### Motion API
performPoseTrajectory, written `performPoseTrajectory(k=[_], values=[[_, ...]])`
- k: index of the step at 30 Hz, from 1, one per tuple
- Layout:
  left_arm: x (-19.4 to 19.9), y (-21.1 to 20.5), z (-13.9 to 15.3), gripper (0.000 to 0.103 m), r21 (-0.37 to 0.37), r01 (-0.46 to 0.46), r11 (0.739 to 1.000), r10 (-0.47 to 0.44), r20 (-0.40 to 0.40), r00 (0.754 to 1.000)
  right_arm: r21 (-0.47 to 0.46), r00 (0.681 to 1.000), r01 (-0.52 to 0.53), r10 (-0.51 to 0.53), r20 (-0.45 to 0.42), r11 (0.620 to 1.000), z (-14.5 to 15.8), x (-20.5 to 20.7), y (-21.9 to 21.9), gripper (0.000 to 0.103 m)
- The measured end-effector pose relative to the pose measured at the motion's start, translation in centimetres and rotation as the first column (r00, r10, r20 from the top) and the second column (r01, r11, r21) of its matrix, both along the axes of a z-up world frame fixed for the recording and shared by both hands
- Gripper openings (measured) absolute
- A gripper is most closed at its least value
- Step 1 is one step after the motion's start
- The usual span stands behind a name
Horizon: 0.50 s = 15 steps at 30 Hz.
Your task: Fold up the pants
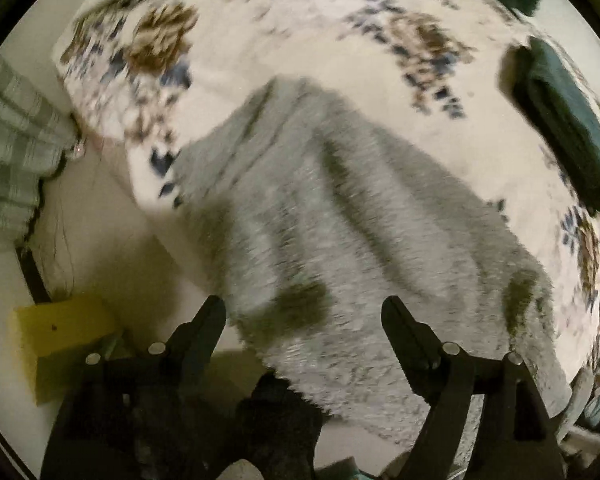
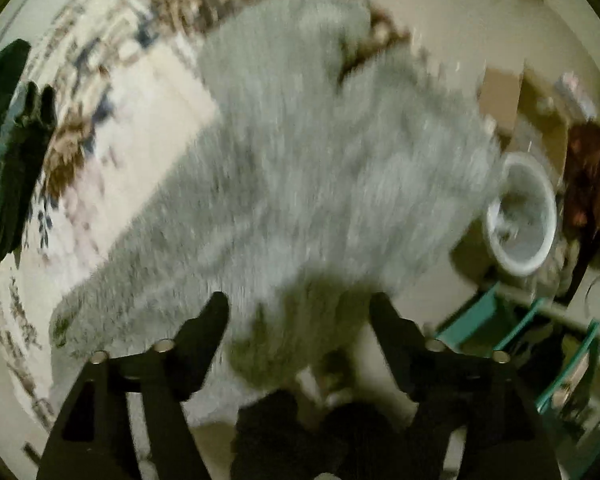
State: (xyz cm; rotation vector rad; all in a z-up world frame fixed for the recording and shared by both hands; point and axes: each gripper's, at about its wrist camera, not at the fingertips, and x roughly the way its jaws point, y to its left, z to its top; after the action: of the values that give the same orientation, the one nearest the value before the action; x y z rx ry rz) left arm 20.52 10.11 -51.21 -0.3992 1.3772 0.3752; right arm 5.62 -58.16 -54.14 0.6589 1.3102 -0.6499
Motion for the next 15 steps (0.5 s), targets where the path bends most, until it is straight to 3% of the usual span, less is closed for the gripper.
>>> performPoseTrajectory(k=[2,4,6,10,11,12,13,14,15], values=[[0.2,-1.2,0.0,0.08,0.016,0.037,0.999,-0.037,0.011,0.999,-0.084,0.999,-0.034,0.036,0.021,0.996,0.7,2.1,-1.0,0.089],[0.5,-2.7,-0.4,0.08,0.031,0.082,0.996,-0.082,0.005,0.997,-0.149,0.997,-0.078,0.081,0.013,0.986,1.2,5.8,-1.9,0.09],[0.7,-4.5,-1.1,0.08,0.024,0.119,0.993,-0.118,-0.01,0.993,-0.22,0.991,-0.137,0.136,-0.021,0.966,0.6,9.4,-3.0,0.09],[0.7,-7.6,-2.1,0.08,0.026,0.179,0.984,-0.178,-0.035,0.983,-0.265,0.97,-0.233,0.204,-0.132,0.936,-2.3,13.0,-4.2,0.09],[0.7,-8.3,-2.3,0.08,0.023,0.192,0.981,-0.191,-0.043,0.981,-0.253,0.967,-0.237,0.201,-0.159,0.938,-2.7,13.0,-5.0,0.084],[0.7,-8.8,-2.4,0.08,0.018,0.2,0.98,-0.199,-0.046,0.979,-0.253,0.97,-0.219,0.183,-0.158,0.943,-2.6,12.5,-5.7,0.071],[0.6,-9.3,-2.7,0.08,0.015,0.21,0.977,-0.209,-0.057,0.976,-0.268,0.979,-0.175,0.138,-0.153,0.947,-2.1,11.6,-6.6,0.025],[0.6,-9.7,-2.9,0.08,0.013,0.217,0.976,-0.216,-0.063,0.974,-0.285,0.988,-0.107,0.071,-0.134,0.953,-1.3,10.1,-7.9,0.014],[0.5,-9.8,-3.0,0.08,0.013,0.221,0.975,-0.219,-0.065,0.973,-0.27,0.996,-0.017,-0.006,-0.083,0.963,-0.3,8.1,-9.5,0.014]])
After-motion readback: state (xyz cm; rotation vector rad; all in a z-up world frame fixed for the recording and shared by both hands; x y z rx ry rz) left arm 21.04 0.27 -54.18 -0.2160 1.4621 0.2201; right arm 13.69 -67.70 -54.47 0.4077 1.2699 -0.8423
